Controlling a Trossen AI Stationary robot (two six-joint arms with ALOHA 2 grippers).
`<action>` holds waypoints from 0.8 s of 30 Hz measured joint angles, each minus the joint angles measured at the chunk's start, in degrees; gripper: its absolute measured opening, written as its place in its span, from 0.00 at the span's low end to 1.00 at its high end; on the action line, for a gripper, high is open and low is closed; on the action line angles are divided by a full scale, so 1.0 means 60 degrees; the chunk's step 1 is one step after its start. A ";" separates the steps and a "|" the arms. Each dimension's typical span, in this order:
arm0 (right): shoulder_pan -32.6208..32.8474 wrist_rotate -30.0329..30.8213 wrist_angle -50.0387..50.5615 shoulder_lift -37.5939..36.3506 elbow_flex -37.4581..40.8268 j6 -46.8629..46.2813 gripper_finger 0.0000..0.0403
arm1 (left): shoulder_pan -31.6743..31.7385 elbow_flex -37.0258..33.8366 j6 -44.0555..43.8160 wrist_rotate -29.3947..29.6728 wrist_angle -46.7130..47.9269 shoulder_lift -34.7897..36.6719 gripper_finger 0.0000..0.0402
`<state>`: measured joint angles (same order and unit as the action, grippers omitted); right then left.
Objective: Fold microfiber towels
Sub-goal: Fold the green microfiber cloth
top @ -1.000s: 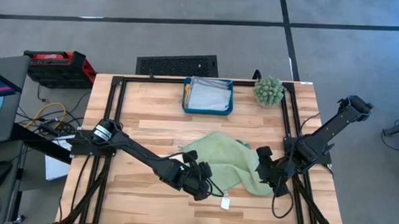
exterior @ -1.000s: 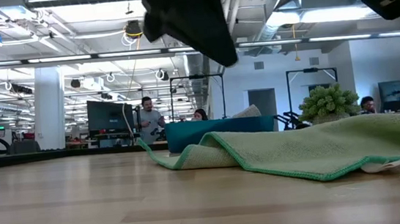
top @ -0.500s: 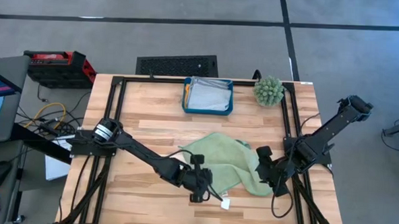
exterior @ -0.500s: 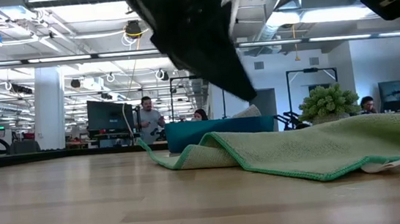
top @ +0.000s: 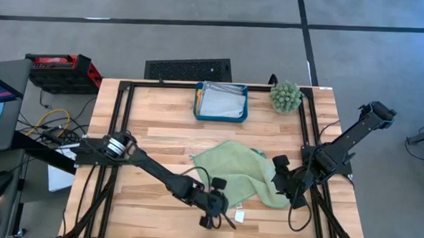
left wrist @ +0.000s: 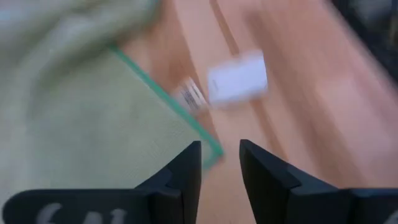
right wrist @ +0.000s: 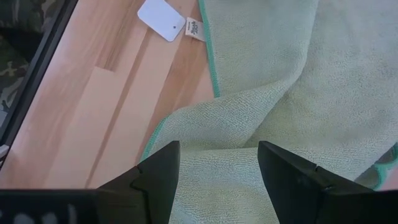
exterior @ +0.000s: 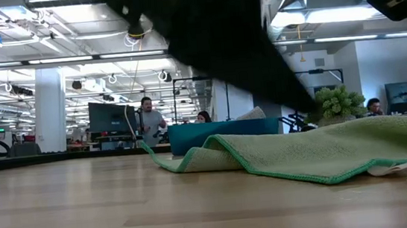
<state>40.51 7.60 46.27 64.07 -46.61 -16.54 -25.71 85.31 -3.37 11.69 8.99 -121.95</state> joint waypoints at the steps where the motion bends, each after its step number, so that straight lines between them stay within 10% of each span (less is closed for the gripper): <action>1: 0.0000 0.0003 0.0003 0.0000 0.0000 -0.0001 0.59 | -0.0025 0.0008 0.0294 -0.0040 0.0038 -0.0176 0.26; 24: -0.0004 -0.0004 -0.0002 0.0000 0.0000 -0.0010 0.59 | 0.0292 0.0490 0.0638 -0.0036 -0.0175 -0.1235 0.26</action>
<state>40.49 7.57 46.26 64.07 -46.61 -16.60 -23.96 88.25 0.46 11.47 7.94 -129.36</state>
